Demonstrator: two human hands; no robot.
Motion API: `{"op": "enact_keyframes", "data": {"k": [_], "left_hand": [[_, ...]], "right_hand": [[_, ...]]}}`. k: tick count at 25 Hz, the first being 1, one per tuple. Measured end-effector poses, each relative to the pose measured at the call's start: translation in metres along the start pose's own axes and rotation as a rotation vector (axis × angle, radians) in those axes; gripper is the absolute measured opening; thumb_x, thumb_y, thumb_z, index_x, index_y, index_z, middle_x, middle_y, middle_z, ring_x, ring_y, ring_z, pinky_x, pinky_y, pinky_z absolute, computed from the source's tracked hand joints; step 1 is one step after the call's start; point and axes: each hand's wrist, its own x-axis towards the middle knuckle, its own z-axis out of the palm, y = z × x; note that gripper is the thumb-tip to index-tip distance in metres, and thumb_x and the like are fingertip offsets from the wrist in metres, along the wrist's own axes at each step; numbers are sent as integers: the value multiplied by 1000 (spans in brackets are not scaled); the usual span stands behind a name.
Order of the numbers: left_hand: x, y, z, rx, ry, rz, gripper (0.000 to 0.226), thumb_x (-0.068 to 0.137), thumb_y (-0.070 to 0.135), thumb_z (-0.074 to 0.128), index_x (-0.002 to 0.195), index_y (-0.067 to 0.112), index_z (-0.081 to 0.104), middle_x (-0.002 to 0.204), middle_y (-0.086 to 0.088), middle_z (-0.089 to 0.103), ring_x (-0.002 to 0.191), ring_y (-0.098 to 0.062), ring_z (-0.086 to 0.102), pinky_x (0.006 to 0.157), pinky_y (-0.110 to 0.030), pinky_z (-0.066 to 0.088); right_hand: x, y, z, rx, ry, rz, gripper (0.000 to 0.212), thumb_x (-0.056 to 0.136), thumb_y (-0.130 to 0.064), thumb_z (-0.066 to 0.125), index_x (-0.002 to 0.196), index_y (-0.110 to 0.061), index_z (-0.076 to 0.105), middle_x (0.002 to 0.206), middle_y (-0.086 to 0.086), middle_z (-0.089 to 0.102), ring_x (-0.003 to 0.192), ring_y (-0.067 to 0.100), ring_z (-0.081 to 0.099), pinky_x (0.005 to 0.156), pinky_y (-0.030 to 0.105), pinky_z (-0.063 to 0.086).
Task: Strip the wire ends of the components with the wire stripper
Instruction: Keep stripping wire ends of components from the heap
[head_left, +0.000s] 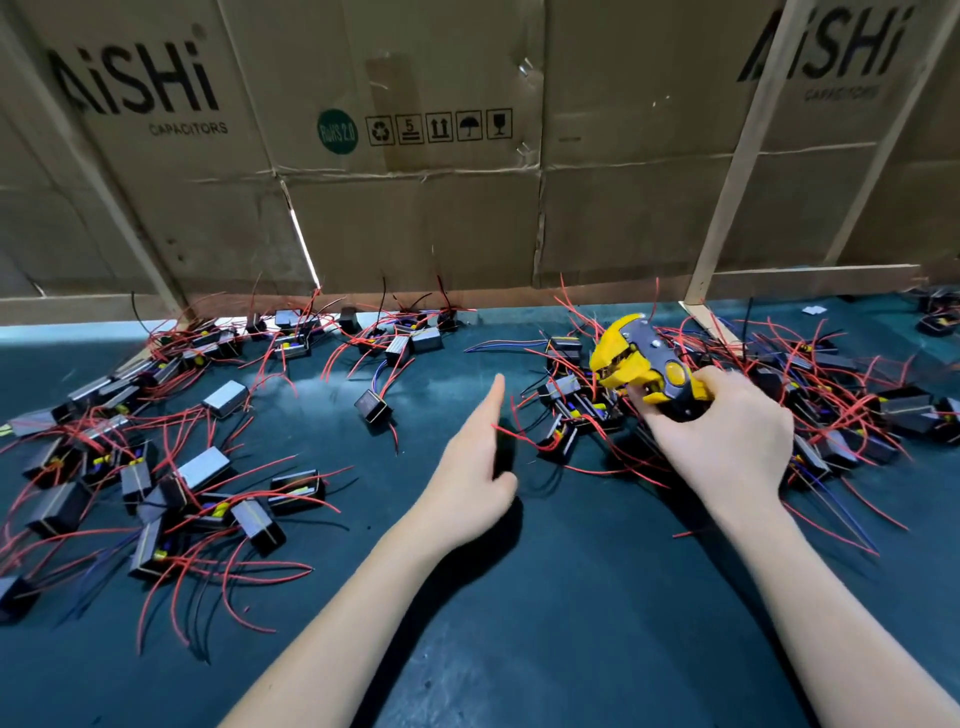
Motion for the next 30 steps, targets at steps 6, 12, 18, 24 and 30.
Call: {"op": "enact_keyframes", "data": {"k": [6,12,18,24,30], "left_hand": [[8,-40,-65,403,607,-112,55,76,-10,55,127,8,61,134,-16,54,126,-35,45,107,-41,33],[7,-59,-70,400,495,-310,25,86,19,69,109,15,65,110,-10,65,105,-32,57,89,-37,44],[10,-37,-75,-474,571,-288,39,76,11,79,108,15,57,103,-9,62,86,-24,66,91,-33,53],[7,-31,-71,-443,346,-214,48,69,-14,71,108,13,64,99,-5,64,96,-20,62,89,-27,49],[1,-33,-60,81,195,-219,46,78,-9,61,117,15,63,107,-1,66,104,-15,61,97,-23,43]], "right_hand": [[3,-8,-19,765,-145,35,55,73,-67,67,69,-13,63,63,2,59,64,19,53,67,27,43],[-25,-43,-14,1501,-1181,245,59,83,-64,54,66,-7,58,100,33,65,103,39,63,91,44,48],[-33,-46,16,1628,-1109,673,50,83,-55,58,64,-8,62,80,18,65,124,35,56,112,46,32],[-14,-28,30,1540,-890,625,47,70,-59,69,62,-12,66,79,4,67,116,27,63,112,51,36],[-15,-24,29,1383,-856,452,70,74,-54,63,100,10,65,94,1,70,111,25,63,108,52,39]]}}
